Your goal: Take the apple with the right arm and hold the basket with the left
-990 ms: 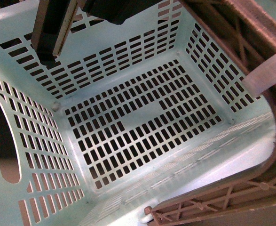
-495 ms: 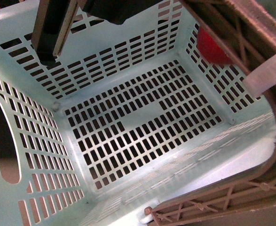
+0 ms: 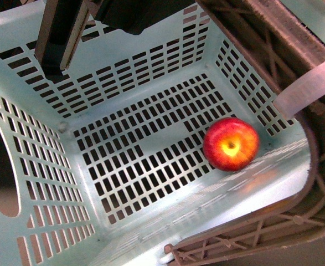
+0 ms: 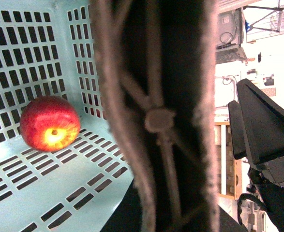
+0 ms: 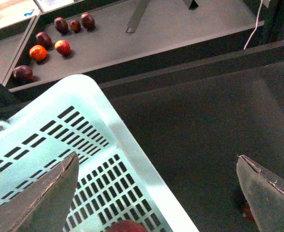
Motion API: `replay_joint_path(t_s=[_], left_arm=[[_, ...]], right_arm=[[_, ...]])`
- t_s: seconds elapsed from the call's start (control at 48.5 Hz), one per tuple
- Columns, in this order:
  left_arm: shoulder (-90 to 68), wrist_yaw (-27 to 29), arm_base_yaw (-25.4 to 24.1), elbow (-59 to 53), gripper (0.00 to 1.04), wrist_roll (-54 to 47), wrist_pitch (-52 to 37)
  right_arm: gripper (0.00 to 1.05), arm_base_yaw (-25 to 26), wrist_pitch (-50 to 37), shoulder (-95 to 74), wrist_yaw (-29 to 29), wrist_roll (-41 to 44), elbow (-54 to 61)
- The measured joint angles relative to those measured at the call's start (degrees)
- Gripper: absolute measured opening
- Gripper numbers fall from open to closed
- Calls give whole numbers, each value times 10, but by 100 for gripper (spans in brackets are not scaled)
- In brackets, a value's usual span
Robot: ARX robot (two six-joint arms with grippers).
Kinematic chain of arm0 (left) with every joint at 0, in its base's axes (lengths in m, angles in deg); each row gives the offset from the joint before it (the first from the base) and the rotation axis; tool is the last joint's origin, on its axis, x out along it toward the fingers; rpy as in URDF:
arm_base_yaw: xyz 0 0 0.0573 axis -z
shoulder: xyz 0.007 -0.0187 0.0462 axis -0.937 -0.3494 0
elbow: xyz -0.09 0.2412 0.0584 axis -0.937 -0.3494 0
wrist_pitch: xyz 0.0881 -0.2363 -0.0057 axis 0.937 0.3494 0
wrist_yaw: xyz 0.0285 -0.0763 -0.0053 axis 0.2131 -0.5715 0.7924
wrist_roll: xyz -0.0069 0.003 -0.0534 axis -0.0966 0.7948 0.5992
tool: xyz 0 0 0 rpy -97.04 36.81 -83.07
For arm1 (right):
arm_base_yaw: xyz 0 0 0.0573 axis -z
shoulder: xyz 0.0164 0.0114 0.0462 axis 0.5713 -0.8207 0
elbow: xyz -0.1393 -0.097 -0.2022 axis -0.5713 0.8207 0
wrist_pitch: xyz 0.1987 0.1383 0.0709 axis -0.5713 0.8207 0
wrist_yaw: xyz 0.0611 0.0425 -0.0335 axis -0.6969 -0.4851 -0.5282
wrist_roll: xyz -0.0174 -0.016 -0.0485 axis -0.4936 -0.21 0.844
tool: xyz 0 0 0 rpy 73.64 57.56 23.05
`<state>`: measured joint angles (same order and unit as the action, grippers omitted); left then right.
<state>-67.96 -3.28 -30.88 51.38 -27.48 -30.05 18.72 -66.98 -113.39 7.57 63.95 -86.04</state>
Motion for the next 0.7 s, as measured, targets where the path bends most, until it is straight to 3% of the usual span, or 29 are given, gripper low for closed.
replay_joint_path(t_s=[0.103, 0.206, 0.33, 0.701], left_arm=[[0, -5, 0, 0, 6, 0, 0], [0, -4, 0, 0, 6, 0, 0], [0, 2, 0, 0, 6, 0, 0], [0, 1, 0, 0, 6, 0, 0]], right_arm=[[96, 0, -5, 0, 2, 3, 2], [81, 10, -173, 9, 4, 88, 72], [64, 31, -280, 42, -13, 150, 147], [6, 86, -299, 149, -66, 191, 268]])
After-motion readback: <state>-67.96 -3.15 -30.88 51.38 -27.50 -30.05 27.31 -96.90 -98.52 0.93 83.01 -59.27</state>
